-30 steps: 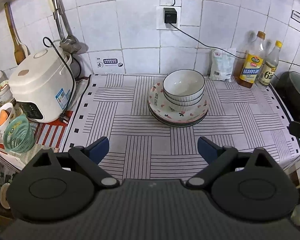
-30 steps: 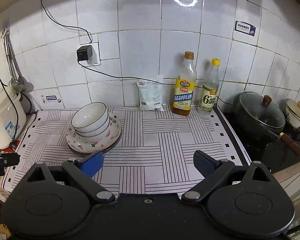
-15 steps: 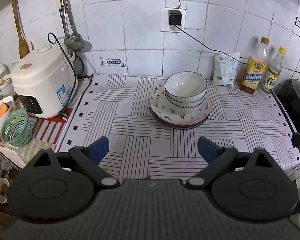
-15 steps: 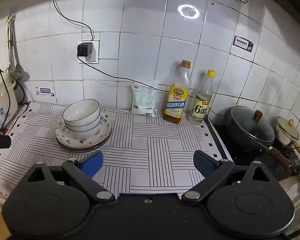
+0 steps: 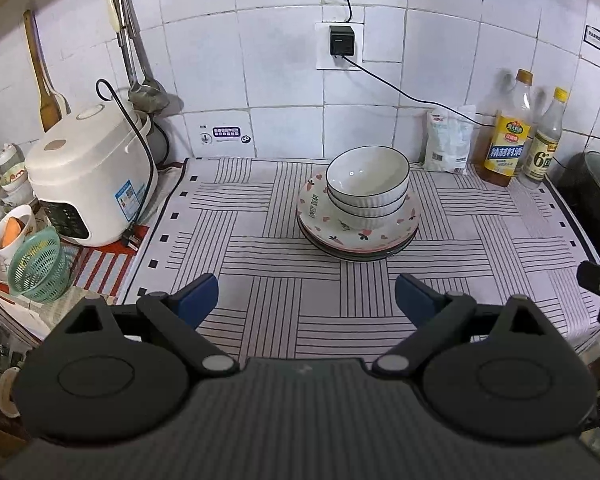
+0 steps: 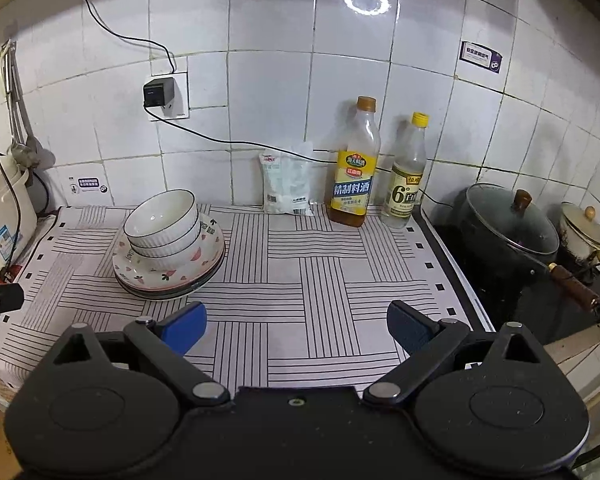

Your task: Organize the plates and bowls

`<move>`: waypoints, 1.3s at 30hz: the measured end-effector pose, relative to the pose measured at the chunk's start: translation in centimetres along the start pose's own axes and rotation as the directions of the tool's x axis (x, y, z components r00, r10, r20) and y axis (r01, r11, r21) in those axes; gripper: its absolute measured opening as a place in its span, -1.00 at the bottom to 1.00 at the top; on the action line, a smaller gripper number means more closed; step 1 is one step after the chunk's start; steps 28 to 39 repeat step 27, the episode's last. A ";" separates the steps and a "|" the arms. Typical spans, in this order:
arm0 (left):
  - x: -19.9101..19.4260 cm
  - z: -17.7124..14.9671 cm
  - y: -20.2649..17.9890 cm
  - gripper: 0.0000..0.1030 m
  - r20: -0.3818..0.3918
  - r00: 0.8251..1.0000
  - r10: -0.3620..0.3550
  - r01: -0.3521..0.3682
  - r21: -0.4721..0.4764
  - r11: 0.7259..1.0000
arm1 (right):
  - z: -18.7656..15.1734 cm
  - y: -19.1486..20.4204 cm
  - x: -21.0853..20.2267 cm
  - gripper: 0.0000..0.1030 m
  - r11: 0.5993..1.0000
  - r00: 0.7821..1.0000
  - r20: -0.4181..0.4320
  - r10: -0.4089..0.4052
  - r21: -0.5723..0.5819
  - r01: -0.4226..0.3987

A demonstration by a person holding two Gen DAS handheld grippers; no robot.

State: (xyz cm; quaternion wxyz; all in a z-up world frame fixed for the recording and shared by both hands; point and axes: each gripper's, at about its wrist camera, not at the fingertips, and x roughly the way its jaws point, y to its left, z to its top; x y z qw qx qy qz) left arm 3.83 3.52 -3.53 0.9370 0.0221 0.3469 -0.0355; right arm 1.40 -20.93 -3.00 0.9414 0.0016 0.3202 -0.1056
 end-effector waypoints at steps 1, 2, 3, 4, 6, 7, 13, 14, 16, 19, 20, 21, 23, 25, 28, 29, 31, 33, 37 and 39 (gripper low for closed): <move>0.0 0.0 0.1 0.86 -0.003 1.000 -0.006 0.006 -0.007 1.000 | 0.0 0.0 0.1 0.91 1.000 1.000 -0.002 0.002 0.002 -0.002; 0.1 0.0 0.1 0.86 -0.003 1.000 -0.009 0.009 -0.013 1.000 | 0.1 0.0 0.1 0.91 1.000 1.000 -0.004 0.002 0.004 -0.002; 0.1 0.0 0.2 0.86 -0.002 1.000 -0.009 0.009 -0.019 1.000 | 0.1 0.0 0.2 0.91 1.000 1.000 -0.006 0.002 0.005 -0.002; 0.0 0.0 0.2 0.86 0.001 1.000 -0.008 0.008 -0.023 1.000 | 0.1 -0.1 0.3 0.91 1.000 1.000 -0.009 0.004 0.004 -0.003; 0.2 -0.1 0.2 0.86 0.004 1.000 -0.007 0.007 -0.030 1.000 | 0.1 -0.1 0.5 0.91 1.000 1.000 -0.015 0.001 0.005 -0.001; 0.2 -0.1 0.2 0.86 0.003 1.000 -0.009 0.009 -0.032 0.999 | 0.1 -0.1 0.6 0.91 1.000 1.000 -0.019 0.000 0.005 0.000; 0.6 0.0 0.4 0.87 -0.009 1.000 -0.011 0.011 -0.044 0.999 | 0.1 -0.2 0.9 0.91 1.000 1.000 -0.030 -0.002 0.016 0.002; 0.7 0.0 0.4 0.87 -0.008 1.000 -0.012 0.011 -0.048 0.999 | 0.1 -0.2 0.9 0.91 1.000 1.000 -0.030 -0.003 0.017 0.003; 0.8 0.0 0.5 0.87 -0.006 1.000 -0.011 0.011 -0.054 0.998 | 0.1 -0.2 1.0 0.91 1.000 0.999 -0.033 -0.003 0.019 0.004; 0.9 0.1 0.6 0.87 -0.008 1.000 -0.017 0.017 -0.056 0.998 | 0.2 -0.2 1.1 0.91 1.000 0.999 -0.039 -0.001 0.021 0.002; 0.9 0.1 0.6 0.87 -0.010 1.000 -0.019 0.019 -0.053 0.998 | 0.2 -0.2 1.2 0.91 1.000 0.999 -0.040 -0.001 0.021 0.002; 0.9 0.2 0.6 0.87 -0.010 1.000 -0.021 0.020 -0.053 0.998 | 0.2 -0.2 1.2 0.91 1.000 0.999 -0.040 -0.001 0.020 0.002; 0.9 0.2 0.6 0.87 -0.008 1.000 -0.023 0.023 -0.049 0.999 | 0.2 -0.2 1.2 0.91 1.000 0.999 -0.040 -0.002 0.020 0.002; 0.9 0.2 0.5 0.87 -0.007 1.000 -0.024 0.024 -0.044 0.999 | 0.2 -0.2 1.2 0.91 1.000 0.999 -0.041 -0.001 0.021 0.002; 0.9 0.2 0.5 0.87 -0.006 1.000 -0.026 0.026 -0.039 0.999 | 0.3 -0.2 1.3 0.91 1.000 0.999 -0.042 0.000 0.021 0.001; 0.9 0.2 0.5 0.87 -0.006 1.000 -0.026 0.026 -0.039 0.999 | 0.3 -0.2 1.3 0.91 1.000 0.999 -0.042 0.000 0.021 0.001; 0.9 0.2 0.5 0.87 -0.006 1.000 -0.026 0.026 -0.039 0.999 | 0.3 -0.2 1.3 0.91 1.000 0.999 -0.042 0.000 0.021 0.001; 0.9 0.2 0.5 0.87 -0.006 1.000 -0.026 0.026 -0.039 0.999 | 0.3 -0.2 1.3 0.91 1.000 0.999 -0.042 0.000 0.021 0.001; 0.9 0.2 0.5 0.87 -0.006 1.000 -0.026 0.026 -0.039 0.999 | 0.3 -0.2 1.3 0.91 1.000 0.999 -0.042 0.000 0.021 0.001; 0.9 0.2 0.5 0.87 -0.006 1.000 -0.026 0.026 -0.039 0.999 | 0.3 -0.2 1.3 0.91 1.000 0.999 -0.042 0.000 0.021 0.001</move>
